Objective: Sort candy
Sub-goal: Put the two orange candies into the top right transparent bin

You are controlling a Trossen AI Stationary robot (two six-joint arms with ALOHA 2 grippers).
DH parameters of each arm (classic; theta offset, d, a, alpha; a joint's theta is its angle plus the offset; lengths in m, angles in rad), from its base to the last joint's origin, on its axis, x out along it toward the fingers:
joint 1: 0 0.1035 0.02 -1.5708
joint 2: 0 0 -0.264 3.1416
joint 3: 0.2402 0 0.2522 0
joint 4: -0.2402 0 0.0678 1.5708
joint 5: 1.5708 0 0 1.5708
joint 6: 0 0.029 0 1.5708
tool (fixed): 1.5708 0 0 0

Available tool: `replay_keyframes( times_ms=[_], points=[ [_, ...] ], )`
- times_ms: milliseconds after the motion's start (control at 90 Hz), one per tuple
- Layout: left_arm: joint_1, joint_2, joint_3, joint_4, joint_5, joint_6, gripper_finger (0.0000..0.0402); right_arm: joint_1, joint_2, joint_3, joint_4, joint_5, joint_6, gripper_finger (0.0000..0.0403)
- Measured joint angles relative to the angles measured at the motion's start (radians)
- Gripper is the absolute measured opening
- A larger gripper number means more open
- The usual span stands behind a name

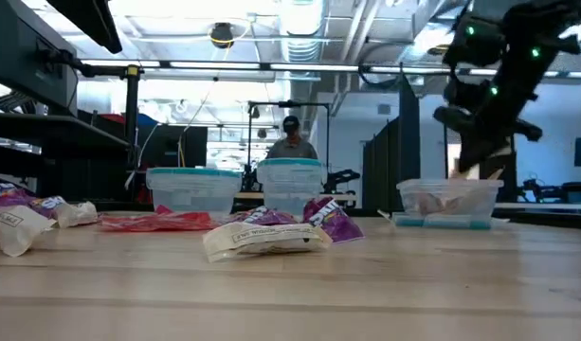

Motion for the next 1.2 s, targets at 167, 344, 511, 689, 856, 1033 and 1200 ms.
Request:
replay_keyframes(
  times_ms=[167,344,511,689,856,1033,1200],
  points=[
    [0.0,0.0,0.0,0.0,0.0,0.004,0.0139,0.083,0.026,0.134,0.003,0.068,-0.415,0.0],
    [0.0,0.0,0.0,0.0,0.0,-0.001,0.0139,0.203,0.082,0.195,-0.005,0.256,-0.697,0.0],
    [0.0,0.0,0.0,0.0,0.0,-0.023,0.0139,0.323,0.179,0.194,-0.126,0.322,-0.697,0.0],
    [0.0,0.0,0.0,0.001,0.0,-0.023,0.0139,0.394,0.317,0.193,-0.188,0.288,-0.581,0.0],
    [0.0,0.0,0.0,0.009,0.0,-0.02,0.0139,0.426,0.421,0.193,-0.163,0.132,-0.521,0.0001],
    [0.0,0.0,0.0,0.01,0.0,-0.019,0.0139,0.36,0.408,0.193,-0.177,-0.04,-0.362,0.0052],
    [0.0,0.0,0.0,0.01,0.002,-0.019,0.0139,0.285,0.279,0.212,-0.179,-0.207,-0.338,0.0136]
  ],
)
